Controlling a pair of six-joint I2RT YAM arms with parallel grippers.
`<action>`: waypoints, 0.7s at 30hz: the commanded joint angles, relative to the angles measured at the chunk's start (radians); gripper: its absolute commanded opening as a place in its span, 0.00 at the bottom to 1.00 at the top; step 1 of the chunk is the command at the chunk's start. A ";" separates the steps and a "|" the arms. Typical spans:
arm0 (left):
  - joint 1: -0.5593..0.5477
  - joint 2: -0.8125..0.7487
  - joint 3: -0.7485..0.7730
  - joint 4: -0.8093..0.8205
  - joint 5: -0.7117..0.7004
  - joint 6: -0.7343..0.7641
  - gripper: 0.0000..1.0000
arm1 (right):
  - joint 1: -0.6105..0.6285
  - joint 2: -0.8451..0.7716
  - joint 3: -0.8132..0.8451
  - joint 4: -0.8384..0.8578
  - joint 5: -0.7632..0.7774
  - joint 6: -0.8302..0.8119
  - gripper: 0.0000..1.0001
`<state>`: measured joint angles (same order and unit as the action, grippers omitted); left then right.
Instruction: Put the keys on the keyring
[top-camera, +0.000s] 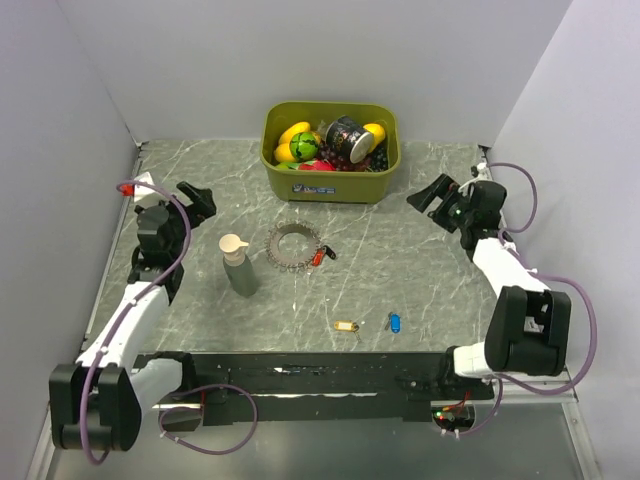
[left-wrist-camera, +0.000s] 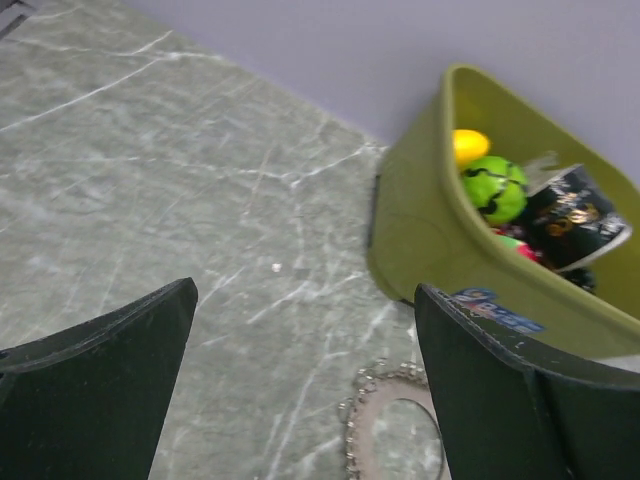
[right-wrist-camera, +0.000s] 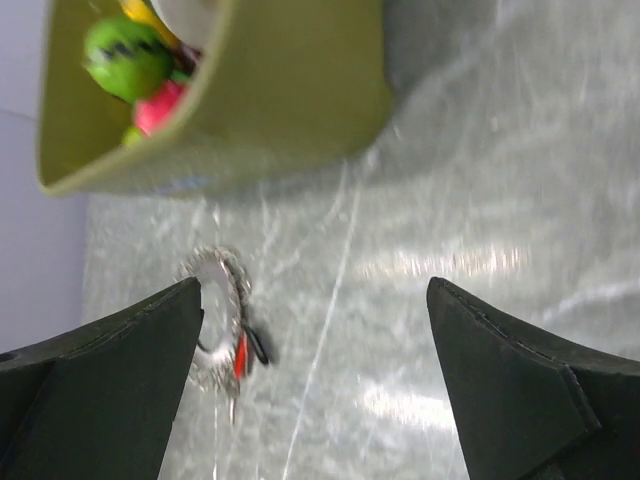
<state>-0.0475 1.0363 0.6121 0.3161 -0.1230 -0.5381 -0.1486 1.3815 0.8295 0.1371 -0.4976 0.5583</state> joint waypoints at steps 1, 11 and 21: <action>-0.003 -0.036 0.072 -0.051 0.082 -0.017 0.96 | 0.034 -0.137 -0.008 -0.009 0.124 -0.044 1.00; -0.031 0.063 0.181 -0.115 0.275 -0.043 0.98 | 0.051 -0.119 0.049 -0.086 0.014 0.037 1.00; -0.353 0.309 0.370 -0.248 0.126 0.069 0.90 | 0.308 -0.078 0.139 -0.280 0.321 -0.133 1.00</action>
<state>-0.2760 1.2751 0.8871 0.1307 0.0849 -0.5308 0.1112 1.2827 0.9394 -0.0750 -0.2909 0.4969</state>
